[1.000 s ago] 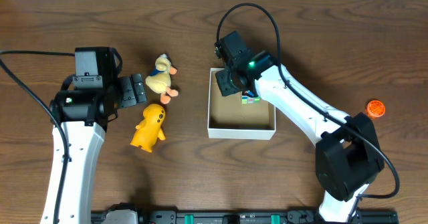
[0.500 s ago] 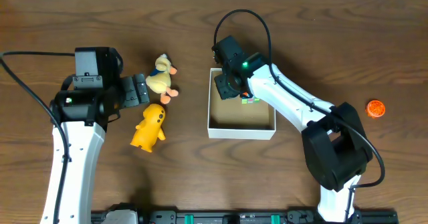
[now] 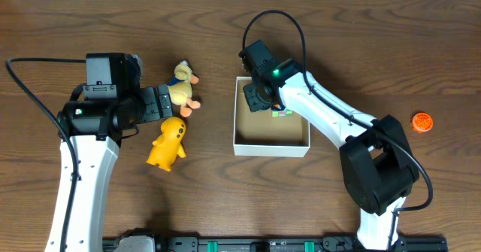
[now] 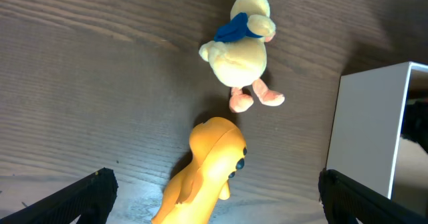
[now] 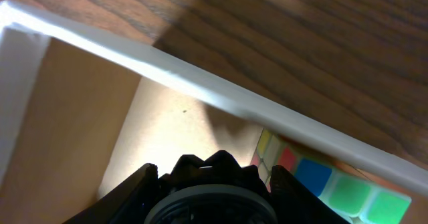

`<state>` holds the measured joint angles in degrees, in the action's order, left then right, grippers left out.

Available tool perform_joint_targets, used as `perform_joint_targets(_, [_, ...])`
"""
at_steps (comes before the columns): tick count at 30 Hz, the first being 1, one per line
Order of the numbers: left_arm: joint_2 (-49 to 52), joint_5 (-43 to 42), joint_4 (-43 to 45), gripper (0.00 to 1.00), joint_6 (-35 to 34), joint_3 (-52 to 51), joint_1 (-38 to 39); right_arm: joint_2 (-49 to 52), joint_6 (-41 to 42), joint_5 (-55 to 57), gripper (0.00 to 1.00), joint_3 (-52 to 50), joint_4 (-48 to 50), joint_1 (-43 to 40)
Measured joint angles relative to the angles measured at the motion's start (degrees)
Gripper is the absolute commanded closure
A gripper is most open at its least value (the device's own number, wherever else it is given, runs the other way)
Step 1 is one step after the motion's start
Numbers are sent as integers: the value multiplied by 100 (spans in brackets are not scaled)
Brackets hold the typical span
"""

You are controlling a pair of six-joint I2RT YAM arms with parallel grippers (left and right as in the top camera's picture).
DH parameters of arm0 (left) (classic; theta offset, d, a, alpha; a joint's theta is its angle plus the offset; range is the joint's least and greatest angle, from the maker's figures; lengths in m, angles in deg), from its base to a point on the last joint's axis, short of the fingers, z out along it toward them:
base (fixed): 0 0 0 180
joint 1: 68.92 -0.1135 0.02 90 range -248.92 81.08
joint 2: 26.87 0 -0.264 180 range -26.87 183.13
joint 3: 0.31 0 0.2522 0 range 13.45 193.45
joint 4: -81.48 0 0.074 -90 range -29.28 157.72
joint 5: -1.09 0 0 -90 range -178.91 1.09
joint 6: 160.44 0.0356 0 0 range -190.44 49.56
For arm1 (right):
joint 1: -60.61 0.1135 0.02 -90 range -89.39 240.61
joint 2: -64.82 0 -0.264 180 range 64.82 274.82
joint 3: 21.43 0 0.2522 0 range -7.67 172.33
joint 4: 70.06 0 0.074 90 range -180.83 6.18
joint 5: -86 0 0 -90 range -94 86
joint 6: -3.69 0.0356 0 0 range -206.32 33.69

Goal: Pack container
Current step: 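Lower the black part into the box beside the cube and release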

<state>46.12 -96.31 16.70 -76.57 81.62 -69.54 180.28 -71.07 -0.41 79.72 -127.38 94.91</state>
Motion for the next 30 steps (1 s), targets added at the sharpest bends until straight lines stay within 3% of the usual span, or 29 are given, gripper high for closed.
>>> perform_joint_targets(12, [0, -15, 0, 2, 68, 0, 0, 0, 431, 278, 98, 0, -264, -153])
perform_joint_targets(18, [0, -15, 0, 2, 87, 0, 0, 0, 535, 289, 70, 0, -269, -164])
perform_joint_targets(23, [0, -15, 0, 2, 94, 0, 0, 0, 540, 289, 66, 0, -280, -164])
perform_joint_targets(30, [0, -15, 0, 2, 109, 0, 0, 0, 564, 289, 39, 0, -286, -164])
